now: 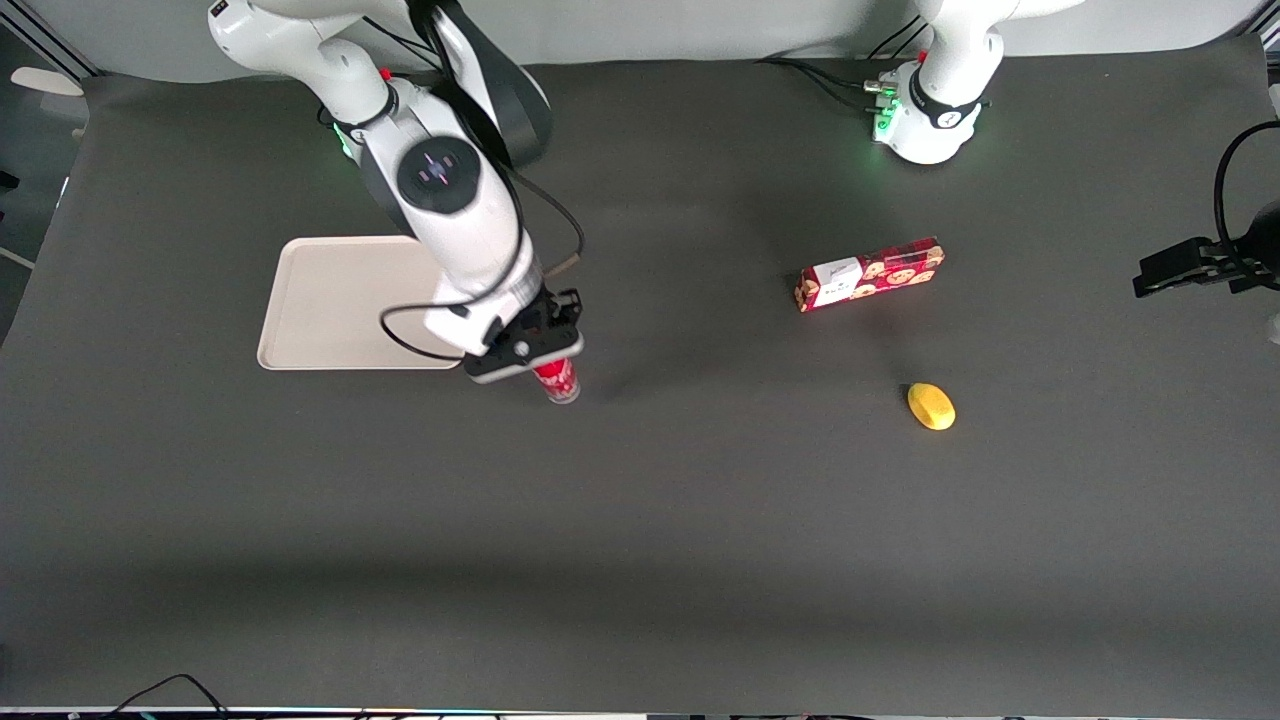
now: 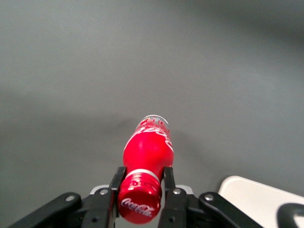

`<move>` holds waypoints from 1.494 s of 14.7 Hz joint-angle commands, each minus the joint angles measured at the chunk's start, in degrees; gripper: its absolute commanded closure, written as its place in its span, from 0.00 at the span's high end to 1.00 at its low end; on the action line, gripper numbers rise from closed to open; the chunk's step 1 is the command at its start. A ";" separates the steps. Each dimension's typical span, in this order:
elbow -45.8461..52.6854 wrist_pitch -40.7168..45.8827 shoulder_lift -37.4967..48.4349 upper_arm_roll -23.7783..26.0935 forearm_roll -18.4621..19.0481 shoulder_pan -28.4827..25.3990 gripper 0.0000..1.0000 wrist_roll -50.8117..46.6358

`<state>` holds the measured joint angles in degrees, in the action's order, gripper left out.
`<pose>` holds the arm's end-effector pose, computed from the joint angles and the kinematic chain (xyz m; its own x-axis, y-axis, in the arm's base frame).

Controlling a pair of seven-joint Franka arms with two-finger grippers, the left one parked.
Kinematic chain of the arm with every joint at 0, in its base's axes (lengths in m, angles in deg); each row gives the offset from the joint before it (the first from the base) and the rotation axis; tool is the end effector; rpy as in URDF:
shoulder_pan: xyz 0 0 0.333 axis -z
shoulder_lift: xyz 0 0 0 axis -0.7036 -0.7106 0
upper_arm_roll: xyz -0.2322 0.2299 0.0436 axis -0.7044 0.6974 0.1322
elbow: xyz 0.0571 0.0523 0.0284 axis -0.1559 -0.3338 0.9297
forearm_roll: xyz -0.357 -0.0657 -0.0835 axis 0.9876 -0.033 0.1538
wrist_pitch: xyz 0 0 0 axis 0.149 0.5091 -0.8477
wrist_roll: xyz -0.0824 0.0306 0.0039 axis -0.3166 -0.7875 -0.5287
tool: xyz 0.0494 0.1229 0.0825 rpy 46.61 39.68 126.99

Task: Place coke bottle on tray
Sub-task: 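Lift the bottle and carry it with the right gripper over the white tray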

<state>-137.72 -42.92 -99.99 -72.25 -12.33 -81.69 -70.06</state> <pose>0.5257 0.3663 0.4250 0.9619 0.2722 0.0270 0.2727 -0.9620 -0.0158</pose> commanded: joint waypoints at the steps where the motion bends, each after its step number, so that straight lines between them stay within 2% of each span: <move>1: 7.27 11.89 3.88 0.00 0.42 0.68 0.00 0.83; 5: 6.41 13.68 5.55 -0.62 1.03 2.69 0.00 1.27; 7: 2.91 13.24 8.61 -1.76 1.91 5.24 0.00 4.76; 10: -3.07 12.54 13.71 -4.74 2.79 10.41 0.00 7.94; 12: -6.84 12.36 15.21 -4.92 2.71 16.29 0.00 12.93; 14: -12.37 9.83 17.75 -5.10 2.62 21.05 0.00 14.80; 17: -22.56 3.07 22.50 -8.08 2.62 24.66 0.00 17.86; 19: -27.76 -0.89 23.65 -9.76 2.01 28.17 0.00 22.00; 22: -33.38 -3.53 24.36 -9.76 1.92 32.92 0.00 24.02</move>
<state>-164.30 -43.19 -79.20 -82.30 -10.02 -52.15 -49.11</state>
